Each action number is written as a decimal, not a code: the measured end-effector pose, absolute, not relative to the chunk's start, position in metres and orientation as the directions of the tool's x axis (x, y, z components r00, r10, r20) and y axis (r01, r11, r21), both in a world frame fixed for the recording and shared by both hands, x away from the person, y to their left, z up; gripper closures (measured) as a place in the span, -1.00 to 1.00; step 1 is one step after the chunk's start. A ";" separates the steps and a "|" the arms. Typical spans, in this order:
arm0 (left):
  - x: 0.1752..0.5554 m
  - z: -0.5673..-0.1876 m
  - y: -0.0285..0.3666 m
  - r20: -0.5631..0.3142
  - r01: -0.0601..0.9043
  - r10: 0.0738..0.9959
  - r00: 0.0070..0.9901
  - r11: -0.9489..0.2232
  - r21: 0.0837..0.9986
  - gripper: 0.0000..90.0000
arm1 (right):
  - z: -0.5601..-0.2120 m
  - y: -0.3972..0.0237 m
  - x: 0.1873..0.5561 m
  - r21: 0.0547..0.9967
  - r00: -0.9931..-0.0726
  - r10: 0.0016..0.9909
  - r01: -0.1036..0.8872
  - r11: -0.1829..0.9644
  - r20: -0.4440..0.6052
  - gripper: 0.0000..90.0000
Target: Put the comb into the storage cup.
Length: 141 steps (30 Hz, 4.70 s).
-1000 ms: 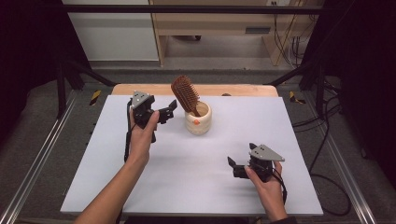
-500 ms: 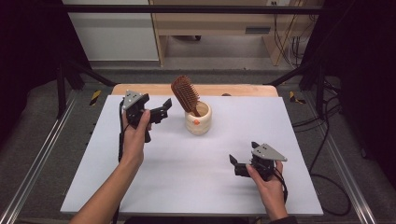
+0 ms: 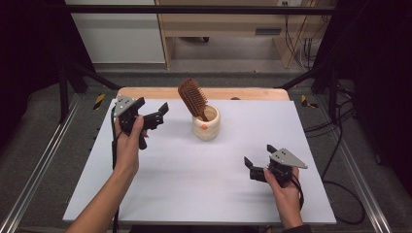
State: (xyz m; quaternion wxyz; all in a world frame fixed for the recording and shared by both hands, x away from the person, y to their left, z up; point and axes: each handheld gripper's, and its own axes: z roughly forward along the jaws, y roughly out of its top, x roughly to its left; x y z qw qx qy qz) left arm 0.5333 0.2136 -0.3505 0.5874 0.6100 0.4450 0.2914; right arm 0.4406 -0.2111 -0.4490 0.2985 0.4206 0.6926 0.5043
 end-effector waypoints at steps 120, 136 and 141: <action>0.419 -0.375 0.353 -0.011 0.078 0.908 0.420 -0.024 0.997 -0.96 | -0.449 -0.225 0.431 0.961 -0.505 0.863 0.244 0.128 0.014 -0.88; 0.413 -0.406 0.351 -0.025 0.090 0.892 0.451 -0.018 0.996 -0.96 | -0.451 -0.224 0.429 0.964 -0.513 0.858 0.220 0.149 -0.015 -0.90; 0.412 -0.414 0.347 -0.033 0.096 0.882 0.469 -0.014 0.995 -0.96 | -0.452 -0.224 0.429 0.963 -0.514 0.858 0.223 0.151 -0.015 -0.91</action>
